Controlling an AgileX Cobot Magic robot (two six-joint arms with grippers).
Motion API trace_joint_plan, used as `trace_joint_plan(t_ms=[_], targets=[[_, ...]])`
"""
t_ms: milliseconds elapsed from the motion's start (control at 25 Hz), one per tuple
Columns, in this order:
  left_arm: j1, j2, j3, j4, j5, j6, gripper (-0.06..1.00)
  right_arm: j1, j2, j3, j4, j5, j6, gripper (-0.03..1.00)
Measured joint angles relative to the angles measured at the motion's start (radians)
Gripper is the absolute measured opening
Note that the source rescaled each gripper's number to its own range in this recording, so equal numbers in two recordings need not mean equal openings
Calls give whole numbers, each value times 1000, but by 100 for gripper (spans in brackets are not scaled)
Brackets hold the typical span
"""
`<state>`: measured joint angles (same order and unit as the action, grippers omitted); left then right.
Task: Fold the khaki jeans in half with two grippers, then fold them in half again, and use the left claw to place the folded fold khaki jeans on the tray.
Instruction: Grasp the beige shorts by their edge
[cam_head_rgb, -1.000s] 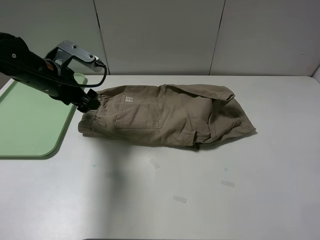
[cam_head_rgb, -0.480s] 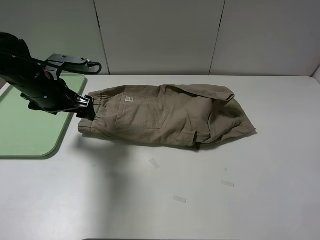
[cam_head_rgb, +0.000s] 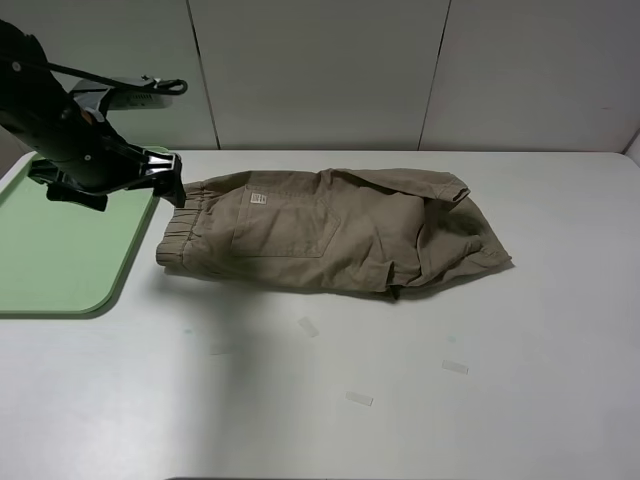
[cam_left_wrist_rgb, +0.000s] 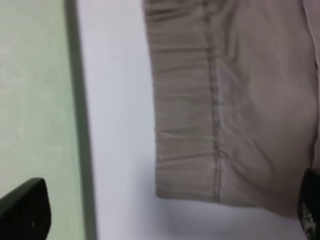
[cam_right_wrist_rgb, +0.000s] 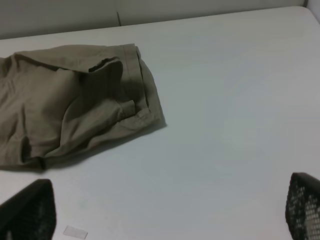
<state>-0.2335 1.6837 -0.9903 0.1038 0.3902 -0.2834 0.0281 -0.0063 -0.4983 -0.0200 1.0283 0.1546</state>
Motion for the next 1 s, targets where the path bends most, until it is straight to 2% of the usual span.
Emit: trace_joint_plan(t_ms=[160,600,1000], targets=[[23,13,-11,-10,-23,-28,100,0,0,0,0,0,0,100],[24,210,-132,-92,-92,-31,100,0,0,0,4,0,0,100],[23,326,-142,-152,-154,-31,100,0,0,0,5,0,0,100]])
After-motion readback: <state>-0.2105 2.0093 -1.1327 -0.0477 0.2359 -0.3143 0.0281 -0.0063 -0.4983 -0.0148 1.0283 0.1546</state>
